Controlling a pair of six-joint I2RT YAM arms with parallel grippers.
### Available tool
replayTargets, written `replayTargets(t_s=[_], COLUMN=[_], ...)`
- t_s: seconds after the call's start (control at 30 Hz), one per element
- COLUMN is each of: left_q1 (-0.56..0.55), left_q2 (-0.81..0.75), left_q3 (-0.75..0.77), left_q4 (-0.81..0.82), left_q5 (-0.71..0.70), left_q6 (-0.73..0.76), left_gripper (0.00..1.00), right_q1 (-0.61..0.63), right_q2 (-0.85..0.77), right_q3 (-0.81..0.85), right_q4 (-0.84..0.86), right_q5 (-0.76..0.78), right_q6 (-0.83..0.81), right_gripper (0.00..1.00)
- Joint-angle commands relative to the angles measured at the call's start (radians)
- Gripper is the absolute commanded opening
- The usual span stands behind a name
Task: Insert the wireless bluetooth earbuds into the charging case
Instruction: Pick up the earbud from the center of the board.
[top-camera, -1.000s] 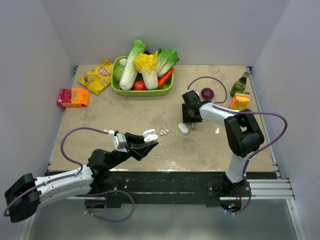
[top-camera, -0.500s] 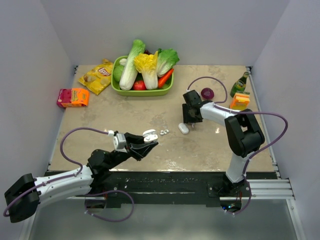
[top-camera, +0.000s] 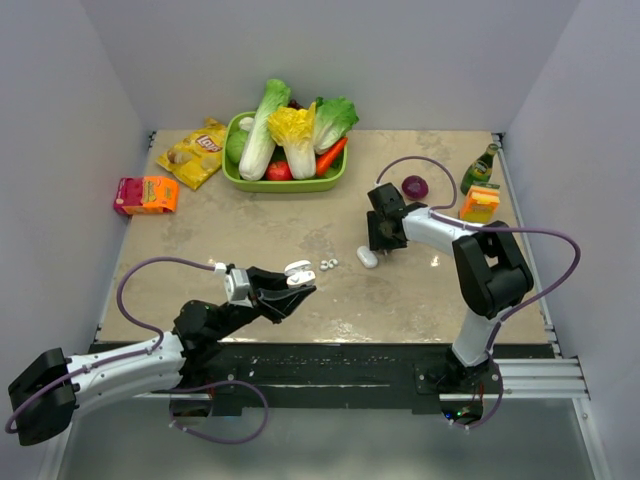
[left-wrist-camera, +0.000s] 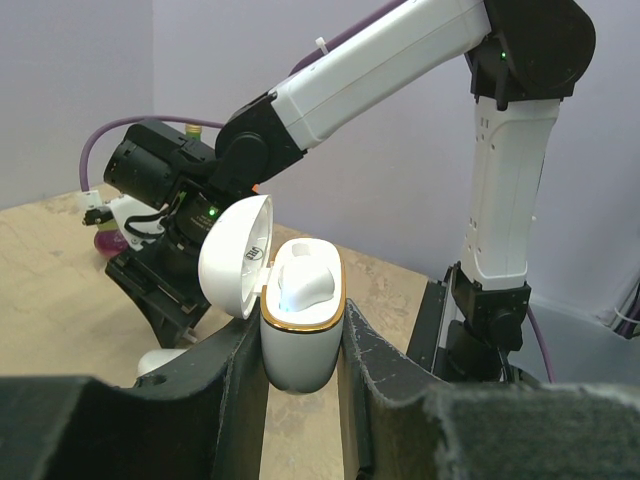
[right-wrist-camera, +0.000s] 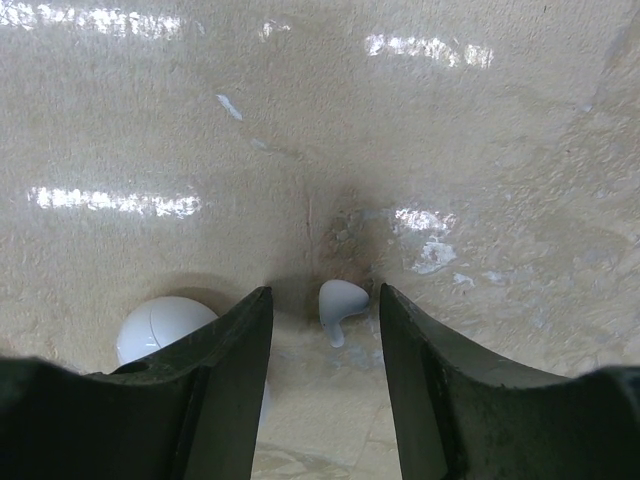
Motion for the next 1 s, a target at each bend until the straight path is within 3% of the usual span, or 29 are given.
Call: replayTargets(t_s=[0.0, 0.97], left_q1=[-0.007, -0.015], left_q2=[-0.01, -0.019], left_q3=[-0.005, -0.011], left_q4=[0.05, 0.045], left_q5=[0.004, -0.005], left_q6=[-0.005, 0.001], left_gripper=[0.0, 0.0], right_q1=[-0.005, -0.062], right_q2=[0.007, 0.048], right_q3=[-0.033, -0.025], right_q4=[-0.074, -0.034], right_q5=[0.007, -0.086], right_q6=[-0.017, -0.02], right_gripper=[0.5, 0.47])
